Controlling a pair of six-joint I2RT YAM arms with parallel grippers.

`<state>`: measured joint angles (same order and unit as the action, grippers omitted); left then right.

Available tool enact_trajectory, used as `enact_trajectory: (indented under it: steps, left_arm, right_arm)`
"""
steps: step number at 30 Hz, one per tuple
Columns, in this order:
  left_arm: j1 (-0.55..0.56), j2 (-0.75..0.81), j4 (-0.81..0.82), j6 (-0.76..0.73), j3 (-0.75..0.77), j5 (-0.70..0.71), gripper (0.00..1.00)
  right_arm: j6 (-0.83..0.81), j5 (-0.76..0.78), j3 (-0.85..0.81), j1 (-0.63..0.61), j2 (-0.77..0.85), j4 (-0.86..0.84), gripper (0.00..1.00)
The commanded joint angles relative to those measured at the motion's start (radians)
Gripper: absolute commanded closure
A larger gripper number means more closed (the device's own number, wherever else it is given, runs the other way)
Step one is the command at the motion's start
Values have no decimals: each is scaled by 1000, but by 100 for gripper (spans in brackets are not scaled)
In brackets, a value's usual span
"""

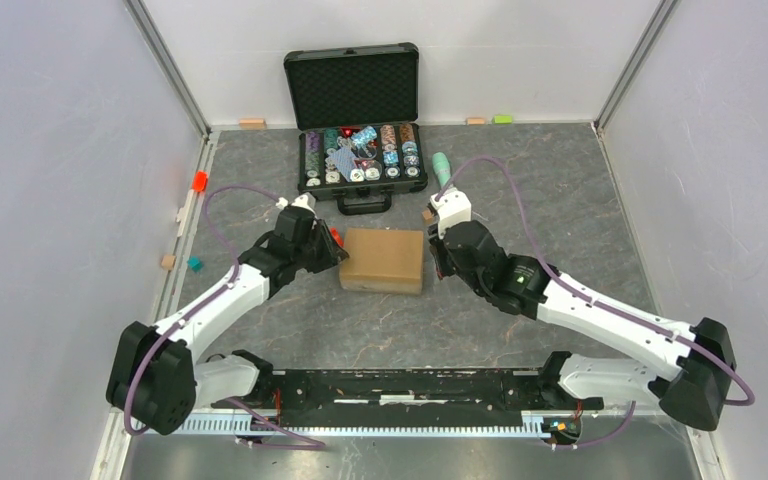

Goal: Unpack the express box

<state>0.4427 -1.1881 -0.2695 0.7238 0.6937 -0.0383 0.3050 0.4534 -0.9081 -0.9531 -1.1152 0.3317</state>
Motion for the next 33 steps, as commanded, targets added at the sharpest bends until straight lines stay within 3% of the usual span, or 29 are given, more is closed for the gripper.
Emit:
enact_trajectory:
  steps: [1, 13, 21, 33]
  left_arm:
    - [-40, -6, -217, -62, -60, 54, 89]
    - [-115, 37, -272, -98, -64, 10, 97]
    - [-157, 40, -308, -115, -57, 0, 98]
    - [-159, -5, -294, -121, -40, -19, 98]
  right_arm:
    - [-25, 49, -54, 2, -49, -61, 100]
    - [-14, 44, -1, 2, -109, -191, 100]
    - [11, 54, 51, 20, -127, -263, 100]
    - [77, -49, 143, 48, -175, -580, 100]
